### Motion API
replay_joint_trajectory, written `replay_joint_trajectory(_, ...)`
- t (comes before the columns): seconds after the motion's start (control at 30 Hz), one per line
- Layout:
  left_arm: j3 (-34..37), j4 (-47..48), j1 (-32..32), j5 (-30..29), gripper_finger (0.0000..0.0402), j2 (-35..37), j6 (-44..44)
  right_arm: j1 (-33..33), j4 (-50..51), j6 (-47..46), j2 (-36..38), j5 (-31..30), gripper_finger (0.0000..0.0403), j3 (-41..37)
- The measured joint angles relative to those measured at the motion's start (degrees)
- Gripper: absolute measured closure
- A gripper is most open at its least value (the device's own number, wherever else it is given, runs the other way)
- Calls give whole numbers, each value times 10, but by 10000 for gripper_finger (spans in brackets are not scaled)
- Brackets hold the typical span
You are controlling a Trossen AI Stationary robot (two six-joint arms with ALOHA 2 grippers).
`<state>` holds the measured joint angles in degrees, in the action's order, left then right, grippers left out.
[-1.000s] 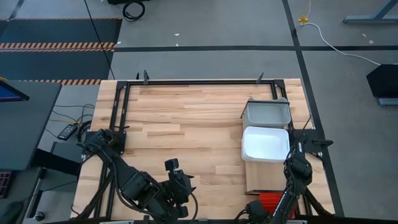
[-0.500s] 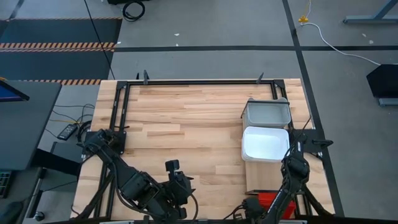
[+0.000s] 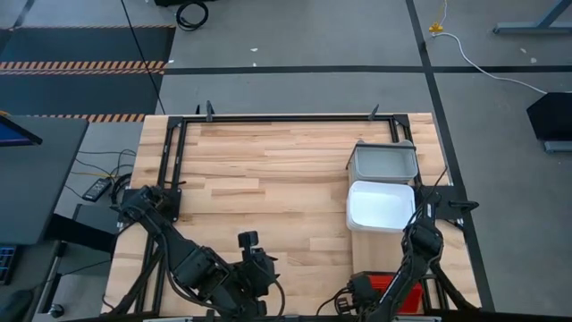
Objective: Stack baskets on shelf by color
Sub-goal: Adjust the stacked red bins on the shelf
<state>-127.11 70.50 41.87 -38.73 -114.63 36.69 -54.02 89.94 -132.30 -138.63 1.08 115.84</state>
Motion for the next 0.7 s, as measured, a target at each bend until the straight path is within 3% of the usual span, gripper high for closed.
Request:
replay_joint_trajectory(0.23, 0, 0, 0, 0, 230, 0, -27, 0, -1, 9, 0, 1, 313, -5)
replay_joint_trajectory(0.47, 0, -2, 0, 0, 230, 0, -29, -3, -22, 16, 0, 25, 390, 0)
replay_joint_trajectory(0.7, 0, -5, 0, -4, 230, 0, -29, -15, 2, 27, -1, 19, 390, 35)
